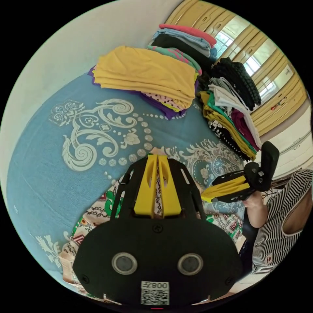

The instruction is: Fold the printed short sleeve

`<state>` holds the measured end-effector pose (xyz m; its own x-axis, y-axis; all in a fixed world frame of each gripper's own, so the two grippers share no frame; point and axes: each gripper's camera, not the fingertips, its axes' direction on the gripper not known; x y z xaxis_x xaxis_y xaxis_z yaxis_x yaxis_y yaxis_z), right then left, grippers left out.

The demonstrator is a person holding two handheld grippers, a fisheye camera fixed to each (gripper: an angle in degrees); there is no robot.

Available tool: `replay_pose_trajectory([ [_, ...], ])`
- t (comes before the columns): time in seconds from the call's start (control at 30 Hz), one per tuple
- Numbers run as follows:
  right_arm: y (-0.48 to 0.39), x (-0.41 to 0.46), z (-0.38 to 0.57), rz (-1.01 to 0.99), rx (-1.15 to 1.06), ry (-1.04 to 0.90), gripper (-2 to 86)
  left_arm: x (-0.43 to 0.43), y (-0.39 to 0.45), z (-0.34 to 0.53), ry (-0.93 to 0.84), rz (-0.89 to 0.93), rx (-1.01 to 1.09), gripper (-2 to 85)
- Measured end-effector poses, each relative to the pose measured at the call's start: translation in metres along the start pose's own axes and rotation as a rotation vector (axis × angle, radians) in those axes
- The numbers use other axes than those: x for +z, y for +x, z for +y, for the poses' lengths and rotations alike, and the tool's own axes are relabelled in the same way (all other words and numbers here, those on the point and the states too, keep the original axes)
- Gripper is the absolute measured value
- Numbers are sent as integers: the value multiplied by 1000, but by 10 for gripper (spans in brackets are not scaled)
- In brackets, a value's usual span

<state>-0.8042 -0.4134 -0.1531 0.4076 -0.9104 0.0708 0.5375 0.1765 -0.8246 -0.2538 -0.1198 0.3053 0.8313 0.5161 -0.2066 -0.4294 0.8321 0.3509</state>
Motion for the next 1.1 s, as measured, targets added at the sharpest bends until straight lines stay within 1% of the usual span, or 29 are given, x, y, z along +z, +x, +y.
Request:
replay_pose_trajectory([
  [0.13, -14, -1, -11, -2, 6, 1, 1, -1, -3, 40, 49, 4, -28, 2],
  [0.23, -28, -5, -17, -6, 17, 17, 1, -24, -1, 92, 162, 17, -47, 3],
  [0.3, -42, -13, -21, 29, 28, 72, 1, -49, 0, 154, 272, 53, -93, 4],
  [0.33, -46, -15, -22, 33, 30, 87, 1, -55, 1, 173, 298, 60, -114, 4],
  [0.4, -61, -18, -26, 44, 29, 127, 1, -74, 5, 261, 385, 85, -221, 7],
  [0.43, -66, -18, -27, 45, 25, 132, 1, -79, 8, 286, 402, 82, -255, 7],
  [0.5, -85, -16, -33, 75, 16, 141, 1, -95, 23, 394, 449, 21, -412, 13],
  [0.53, -91, -15, -35, 84, 8, 139, 1, -98, 28, 421, 448, -3, -461, 14],
  [0.6, -117, -10, -45, 121, -34, 118, 1, -114, 50, 533, 464, -121, -662, 23],
  [0.63, -124, -9, -48, 131, -50, 114, 1, -117, 55, 560, 467, -150, -710, 26],
  [0.7, -159, -5, -60, 168, -122, 93, 1, -125, 73, 662, 479, -232, -920, 37],
  [0.73, -169, -5, -62, 181, -145, 88, 1, -125, 76, 685, 489, -236, -964, 40],
  [0.8, -213, -1, -76, 240, -214, 70, 1, -125, 81, 766, 549, -252, -1105, 56],
  [0.93, -291, 4, -105, 207, -320, 45, 2, -119, 73, 846, 645, -242, -1201, 76],
  [1.0, -349, 13, -125, 106, -401, 16, 3, -111, 59, 886, 716, -207, -1237, 77],
  [1.03, -363, 17, -130, 76, -423, 2, 3, -108, 56, 894, 723, -201, -1245, 76],
  [1.1, -423, 37, -151, -5, -497, -43, 5, -92, 42, 919, 709, -140, -1249, 51],
])
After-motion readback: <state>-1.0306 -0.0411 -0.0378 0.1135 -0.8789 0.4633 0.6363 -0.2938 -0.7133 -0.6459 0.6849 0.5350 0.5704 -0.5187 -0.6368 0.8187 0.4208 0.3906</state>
